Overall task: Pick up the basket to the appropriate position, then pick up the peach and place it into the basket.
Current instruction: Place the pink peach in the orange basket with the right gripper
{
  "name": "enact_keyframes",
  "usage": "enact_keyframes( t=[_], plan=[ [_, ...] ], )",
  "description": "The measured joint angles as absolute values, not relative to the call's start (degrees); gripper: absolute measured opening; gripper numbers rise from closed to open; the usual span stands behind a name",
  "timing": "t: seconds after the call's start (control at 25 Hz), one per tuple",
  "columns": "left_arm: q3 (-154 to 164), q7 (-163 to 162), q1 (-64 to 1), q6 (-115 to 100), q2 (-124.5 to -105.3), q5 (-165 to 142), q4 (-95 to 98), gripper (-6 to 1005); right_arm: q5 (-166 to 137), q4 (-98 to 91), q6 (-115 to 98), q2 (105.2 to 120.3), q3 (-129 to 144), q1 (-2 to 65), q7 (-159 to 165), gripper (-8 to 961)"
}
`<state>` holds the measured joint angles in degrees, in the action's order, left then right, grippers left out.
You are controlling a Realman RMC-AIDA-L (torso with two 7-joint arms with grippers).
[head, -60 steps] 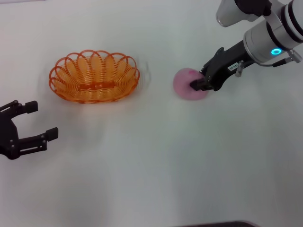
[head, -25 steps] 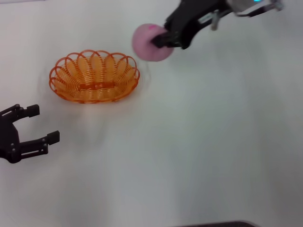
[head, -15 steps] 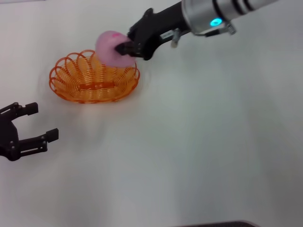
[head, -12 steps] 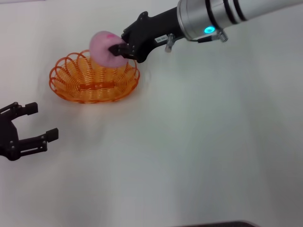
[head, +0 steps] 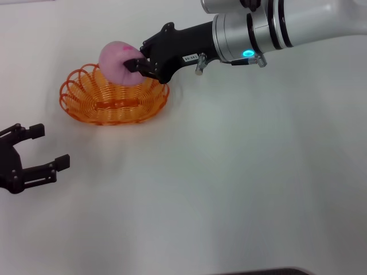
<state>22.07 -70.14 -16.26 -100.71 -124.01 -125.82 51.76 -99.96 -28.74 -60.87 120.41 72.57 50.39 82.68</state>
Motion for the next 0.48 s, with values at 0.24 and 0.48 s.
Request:
enact_keyframes(
  t=[0.24, 0.48],
  plan=[
    [22.06, -70.16, -16.26, -100.54, -124.01, -125.84, 51.76, 905, -99.84, -28.55, -60.86, 120.41, 72.60, 50.88, 83.47, 216],
    [22.06, -70.18, -16.19, -100.20, -124.01, -125.73, 51.77, 905, -99.90, -27.93, -60.57, 120.41, 72.74, 51.69, 85.05, 228]
  ],
)
